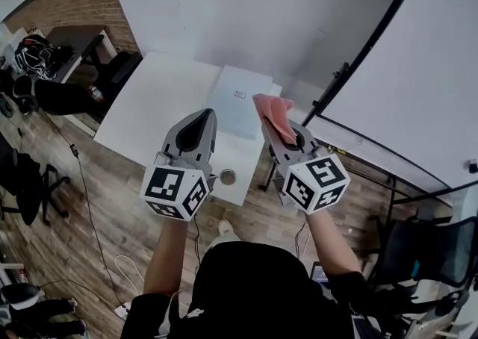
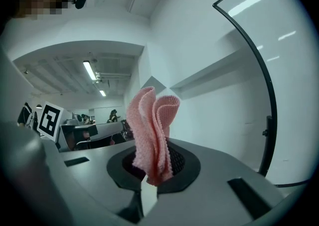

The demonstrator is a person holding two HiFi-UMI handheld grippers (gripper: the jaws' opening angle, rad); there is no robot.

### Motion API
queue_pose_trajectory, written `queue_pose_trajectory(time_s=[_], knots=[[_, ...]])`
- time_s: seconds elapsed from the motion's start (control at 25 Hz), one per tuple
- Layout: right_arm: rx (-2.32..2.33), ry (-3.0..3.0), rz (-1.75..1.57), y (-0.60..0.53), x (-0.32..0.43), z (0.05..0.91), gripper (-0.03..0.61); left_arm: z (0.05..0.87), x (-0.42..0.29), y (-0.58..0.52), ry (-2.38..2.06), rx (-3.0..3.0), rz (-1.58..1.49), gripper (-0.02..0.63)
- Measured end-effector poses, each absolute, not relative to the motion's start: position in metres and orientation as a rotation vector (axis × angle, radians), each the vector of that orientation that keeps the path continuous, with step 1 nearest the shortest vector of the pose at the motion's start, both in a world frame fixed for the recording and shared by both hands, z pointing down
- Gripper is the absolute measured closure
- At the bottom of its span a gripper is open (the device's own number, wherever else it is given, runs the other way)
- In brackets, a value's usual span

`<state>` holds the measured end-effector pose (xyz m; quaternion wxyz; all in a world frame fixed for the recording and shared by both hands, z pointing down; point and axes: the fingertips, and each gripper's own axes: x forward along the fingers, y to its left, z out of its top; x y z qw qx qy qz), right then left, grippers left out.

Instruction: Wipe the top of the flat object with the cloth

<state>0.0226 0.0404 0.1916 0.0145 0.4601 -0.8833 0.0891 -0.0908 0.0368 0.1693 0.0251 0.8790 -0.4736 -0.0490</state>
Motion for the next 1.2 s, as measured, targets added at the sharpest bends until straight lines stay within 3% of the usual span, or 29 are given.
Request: queue_pose_trajectory(time_s=[0.48, 1.2], knots=[[1.460, -2.702, 0.265, -0.017, -0.013, 0.206, 0.534, 0.195, -0.121, -0.022, -1.378, 2.700, -0.135, 0.603], [1.381, -2.668, 0.403, -0.109, 0.044, 0.263, 0.534, 0.270, -0.054, -0.101, -1.303, 2.646, 0.033, 0.603]])
